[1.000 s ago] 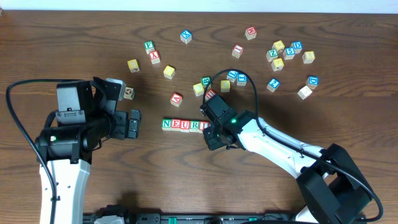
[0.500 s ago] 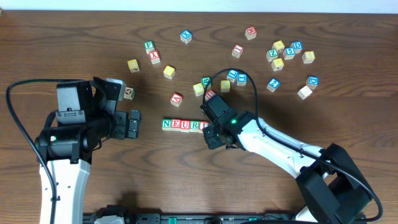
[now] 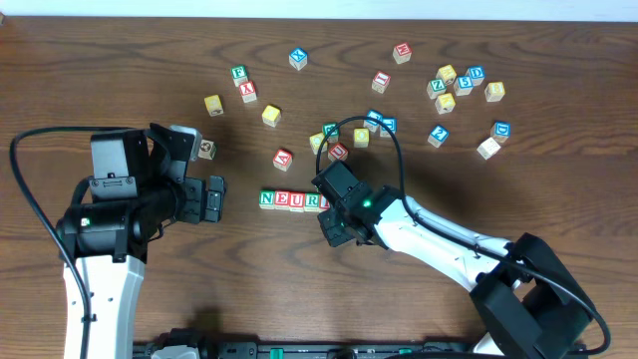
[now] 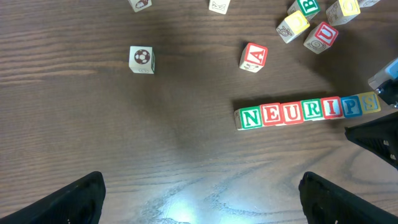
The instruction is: Spell out NEURIPS
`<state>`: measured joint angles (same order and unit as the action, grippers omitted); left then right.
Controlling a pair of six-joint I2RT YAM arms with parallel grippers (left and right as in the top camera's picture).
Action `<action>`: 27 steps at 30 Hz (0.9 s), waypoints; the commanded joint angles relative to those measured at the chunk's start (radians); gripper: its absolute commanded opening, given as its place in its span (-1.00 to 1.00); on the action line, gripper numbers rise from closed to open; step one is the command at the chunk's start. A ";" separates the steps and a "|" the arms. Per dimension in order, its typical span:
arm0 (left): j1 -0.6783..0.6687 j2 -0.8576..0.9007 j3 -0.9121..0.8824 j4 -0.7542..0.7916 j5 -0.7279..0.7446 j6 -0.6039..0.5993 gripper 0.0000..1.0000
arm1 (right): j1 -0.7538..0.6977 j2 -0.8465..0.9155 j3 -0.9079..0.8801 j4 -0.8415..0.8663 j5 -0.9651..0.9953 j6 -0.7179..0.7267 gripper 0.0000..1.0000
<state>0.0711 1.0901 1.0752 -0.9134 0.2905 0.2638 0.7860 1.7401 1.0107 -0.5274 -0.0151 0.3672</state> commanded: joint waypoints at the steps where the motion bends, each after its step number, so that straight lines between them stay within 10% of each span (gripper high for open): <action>1: 0.005 -0.006 0.020 -0.002 0.012 0.013 0.96 | 0.010 0.013 -0.021 0.009 0.039 0.014 -0.97; 27: 0.005 -0.006 0.020 -0.002 0.012 0.013 0.96 | 0.010 0.013 -0.067 0.098 0.078 0.043 -0.97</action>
<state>0.0711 1.0901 1.0752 -0.9134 0.2905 0.2638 0.7872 1.7447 0.9485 -0.4328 0.0414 0.3946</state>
